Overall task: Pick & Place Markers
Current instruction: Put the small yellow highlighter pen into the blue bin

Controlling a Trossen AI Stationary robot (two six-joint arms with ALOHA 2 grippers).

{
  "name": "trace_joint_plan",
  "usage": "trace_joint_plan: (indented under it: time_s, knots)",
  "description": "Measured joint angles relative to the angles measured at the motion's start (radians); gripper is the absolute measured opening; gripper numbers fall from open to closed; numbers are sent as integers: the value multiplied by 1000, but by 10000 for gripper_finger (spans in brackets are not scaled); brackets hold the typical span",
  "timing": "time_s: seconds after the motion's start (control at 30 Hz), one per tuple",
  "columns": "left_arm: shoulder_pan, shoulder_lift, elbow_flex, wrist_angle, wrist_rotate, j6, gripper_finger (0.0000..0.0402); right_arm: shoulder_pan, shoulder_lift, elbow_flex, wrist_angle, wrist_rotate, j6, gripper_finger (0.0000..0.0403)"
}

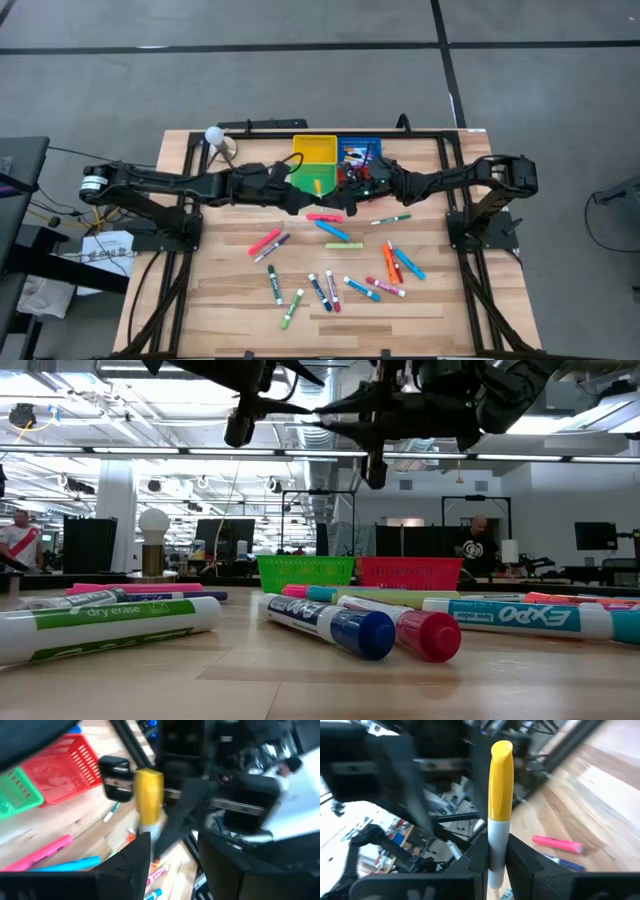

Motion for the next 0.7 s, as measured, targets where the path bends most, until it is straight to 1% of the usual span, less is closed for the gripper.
trace_joint_plan:
  time_s: [0.03,0.13,0.23,0.3,0.4,0.47,0.6,0.7]
  knots:
    - [11,-16,0,-26,22,11,166,-5,0,0,-21,1,0,41]
    - [38,-69,0,-132,31,24,168,-20,0,0,-75,1,-10,43]
    - [47,-133,-2,-225,1,75,165,-37,0,0,-125,0,-33,38]
    - [45,-180,-22,-238,-36,102,163,-53,0,0,-139,-2,-49,36]
    - [40,-252,-83,-250,-83,112,161,-83,0,0,-157,-6,-60,38]
    - [39,-307,-135,-248,-92,110,161,-109,-2,0,-175,-19,-63,42]
    - [39,-406,-248,-245,-115,55,161,-166,-3,0,-198,-40,-85,42]
    - [39,-471,-336,-237,-122,-2,159,-214,-3,0,-200,-75,-115,38]
